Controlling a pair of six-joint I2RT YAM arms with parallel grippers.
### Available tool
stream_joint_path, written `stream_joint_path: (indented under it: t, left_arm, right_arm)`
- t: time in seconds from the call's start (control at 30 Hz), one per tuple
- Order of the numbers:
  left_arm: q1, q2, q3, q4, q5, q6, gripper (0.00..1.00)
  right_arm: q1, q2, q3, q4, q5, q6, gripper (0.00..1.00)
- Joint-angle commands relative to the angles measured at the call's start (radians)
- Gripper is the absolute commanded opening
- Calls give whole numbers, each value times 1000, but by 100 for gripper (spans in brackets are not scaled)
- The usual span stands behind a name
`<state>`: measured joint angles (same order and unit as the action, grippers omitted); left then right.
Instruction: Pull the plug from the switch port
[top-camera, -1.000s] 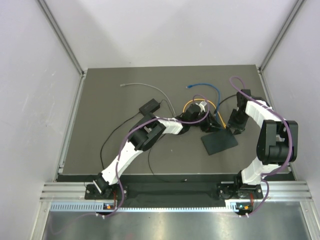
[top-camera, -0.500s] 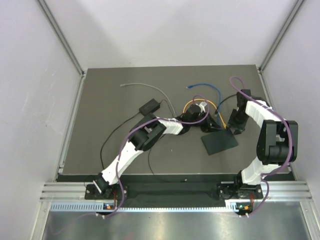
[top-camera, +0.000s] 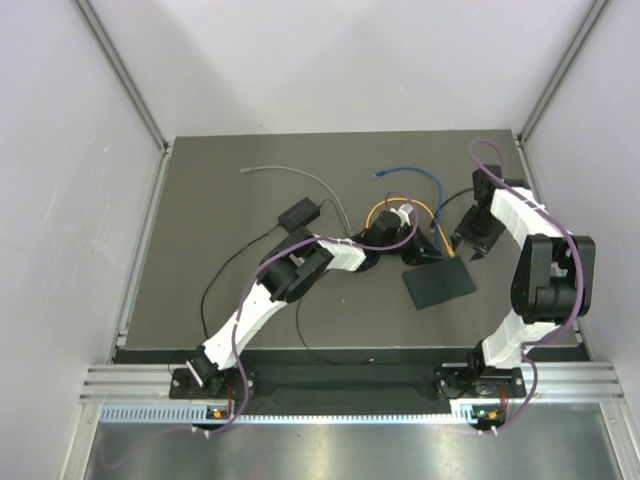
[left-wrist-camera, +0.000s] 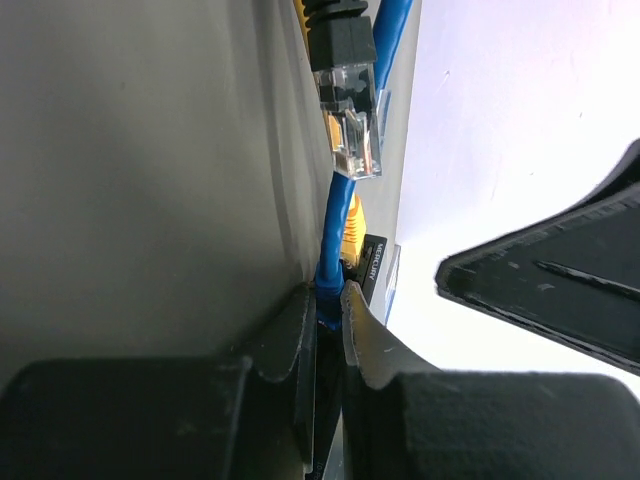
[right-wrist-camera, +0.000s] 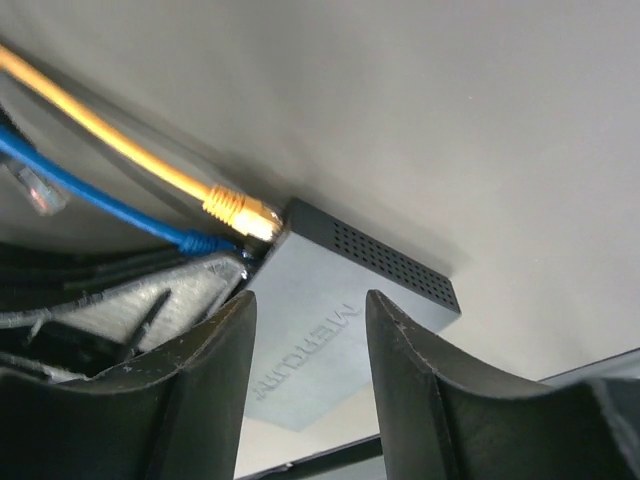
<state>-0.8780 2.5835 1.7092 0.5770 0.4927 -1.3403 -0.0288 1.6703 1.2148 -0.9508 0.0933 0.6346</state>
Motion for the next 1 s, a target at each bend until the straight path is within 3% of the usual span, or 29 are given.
stream_joint_path:
  t: [0.0,0.5,0.8,0.9,0.97]
  left_arm:
    - [-4,9,-25,-45,-65,49,0]
    - [-1,-8,-65,29,-85,16,0]
    - [16,-23,-230,259,-161,-135,0]
    - [22,-28,-206,230,-174,-152,0]
    - [24,-62,-159,134,-190,-74,0]
  right_arm:
    - [17,46,40,-36,43,65,49]
    - [101,124,11,4,121,80,48]
    - [99,138,-18,27,123,80,47]
    - [99,149,-52,41,129,73,42]
    - [99,158,-81,49,131,63,40]
